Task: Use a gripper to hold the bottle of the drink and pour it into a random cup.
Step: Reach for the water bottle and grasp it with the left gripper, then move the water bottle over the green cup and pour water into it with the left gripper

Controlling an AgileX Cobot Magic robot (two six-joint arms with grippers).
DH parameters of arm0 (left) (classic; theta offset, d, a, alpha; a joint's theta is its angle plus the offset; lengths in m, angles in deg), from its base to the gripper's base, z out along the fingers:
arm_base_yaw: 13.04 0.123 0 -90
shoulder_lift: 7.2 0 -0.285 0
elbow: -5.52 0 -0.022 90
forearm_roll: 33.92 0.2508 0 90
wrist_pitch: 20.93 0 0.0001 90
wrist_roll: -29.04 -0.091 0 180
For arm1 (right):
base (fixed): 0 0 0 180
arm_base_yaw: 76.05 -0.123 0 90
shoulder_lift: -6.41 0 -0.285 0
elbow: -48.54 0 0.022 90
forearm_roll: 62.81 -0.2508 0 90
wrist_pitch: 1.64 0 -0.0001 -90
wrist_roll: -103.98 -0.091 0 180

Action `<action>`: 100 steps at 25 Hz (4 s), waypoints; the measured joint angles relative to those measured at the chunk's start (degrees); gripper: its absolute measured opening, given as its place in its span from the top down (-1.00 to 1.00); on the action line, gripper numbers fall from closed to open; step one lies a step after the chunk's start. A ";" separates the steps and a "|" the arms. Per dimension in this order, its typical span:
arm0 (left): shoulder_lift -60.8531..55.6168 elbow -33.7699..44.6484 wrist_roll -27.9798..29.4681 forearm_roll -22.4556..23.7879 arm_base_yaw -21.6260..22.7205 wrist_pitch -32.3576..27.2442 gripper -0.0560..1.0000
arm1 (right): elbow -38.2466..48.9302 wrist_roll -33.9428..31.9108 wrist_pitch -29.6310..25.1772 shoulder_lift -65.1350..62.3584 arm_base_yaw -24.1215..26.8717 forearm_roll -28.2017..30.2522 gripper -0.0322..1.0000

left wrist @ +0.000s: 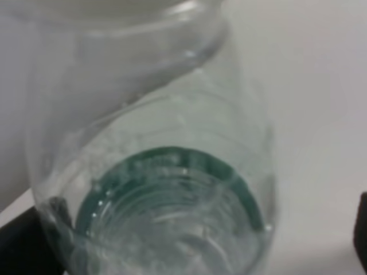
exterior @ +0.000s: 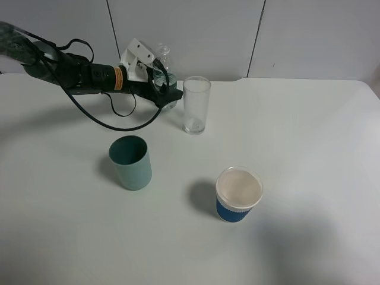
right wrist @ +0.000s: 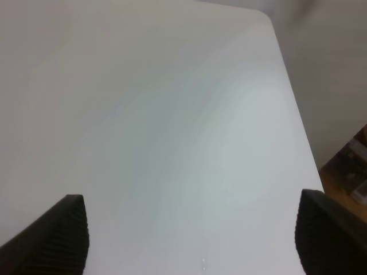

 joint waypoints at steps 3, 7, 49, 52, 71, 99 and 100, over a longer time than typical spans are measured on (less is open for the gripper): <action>1.41 -1.64 0.00 -0.42 -0.95 -0.06 -0.99 | 0.00 0.00 0.00 0.00 0.00 0.00 -0.50; 2.69 -4.36 0.41 -0.46 -2.07 -0.06 -0.99 | 0.00 0.00 0.00 0.00 0.00 0.00 -0.50; -14.53 -0.54 12.52 0.70 -3.04 -11.64 -0.04 | 0.00 0.00 0.00 0.00 0.00 0.00 -0.50; -18.81 3.44 12.57 0.15 -2.86 -12.47 -0.04 | 0.00 0.00 0.00 0.00 0.00 0.00 -0.50; -49.75 33.96 -26.28 -31.72 1.80 -26.71 -0.04 | 0.00 0.00 0.00 0.00 0.00 0.00 -0.50; -56.44 54.33 -88.25 -65.04 1.80 -21.82 -0.04 | 0.00 0.00 0.00 0.00 0.00 0.00 -0.50; -56.44 54.90 -89.52 -65.08 1.60 -20.87 -0.04 | 0.00 0.00 0.00 0.00 0.00 0.00 -0.50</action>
